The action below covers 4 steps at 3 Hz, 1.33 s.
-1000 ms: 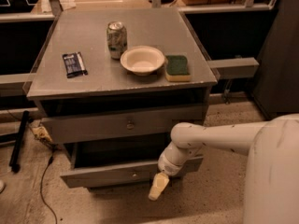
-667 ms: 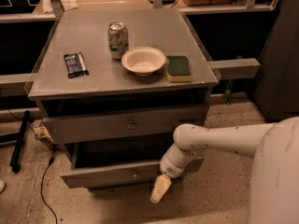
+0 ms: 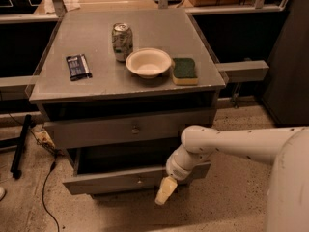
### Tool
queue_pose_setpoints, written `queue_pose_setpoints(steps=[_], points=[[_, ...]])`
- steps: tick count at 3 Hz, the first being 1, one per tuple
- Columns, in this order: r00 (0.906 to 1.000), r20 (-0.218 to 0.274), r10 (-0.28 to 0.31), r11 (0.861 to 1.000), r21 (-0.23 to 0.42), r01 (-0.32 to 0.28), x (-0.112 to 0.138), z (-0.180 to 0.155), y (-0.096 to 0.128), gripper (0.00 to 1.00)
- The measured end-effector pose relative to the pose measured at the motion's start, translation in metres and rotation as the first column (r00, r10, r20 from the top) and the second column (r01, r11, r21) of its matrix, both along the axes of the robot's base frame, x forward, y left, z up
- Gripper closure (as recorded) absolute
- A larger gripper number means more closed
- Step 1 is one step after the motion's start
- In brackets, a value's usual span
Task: Open middle drawer
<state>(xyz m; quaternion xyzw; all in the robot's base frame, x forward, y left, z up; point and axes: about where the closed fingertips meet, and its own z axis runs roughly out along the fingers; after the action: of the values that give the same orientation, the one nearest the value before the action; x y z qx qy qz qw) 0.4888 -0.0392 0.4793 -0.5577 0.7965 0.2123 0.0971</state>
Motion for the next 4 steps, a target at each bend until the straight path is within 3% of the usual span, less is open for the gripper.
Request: queue_pose_setpoints(steps=[1, 2, 4], points=[[0.9992, 0.039, -0.009, 1.000, 0.012, 0.008, 0.012, 0.013, -0.001, 0.00], [0.9992, 0.039, -0.009, 1.000, 0.012, 0.008, 0.012, 0.013, -0.001, 0.00], [0.9996, 0.017, 0.021, 0.999, -0.027, -0.020, 0.040, -0.012, -0.004, 0.00]])
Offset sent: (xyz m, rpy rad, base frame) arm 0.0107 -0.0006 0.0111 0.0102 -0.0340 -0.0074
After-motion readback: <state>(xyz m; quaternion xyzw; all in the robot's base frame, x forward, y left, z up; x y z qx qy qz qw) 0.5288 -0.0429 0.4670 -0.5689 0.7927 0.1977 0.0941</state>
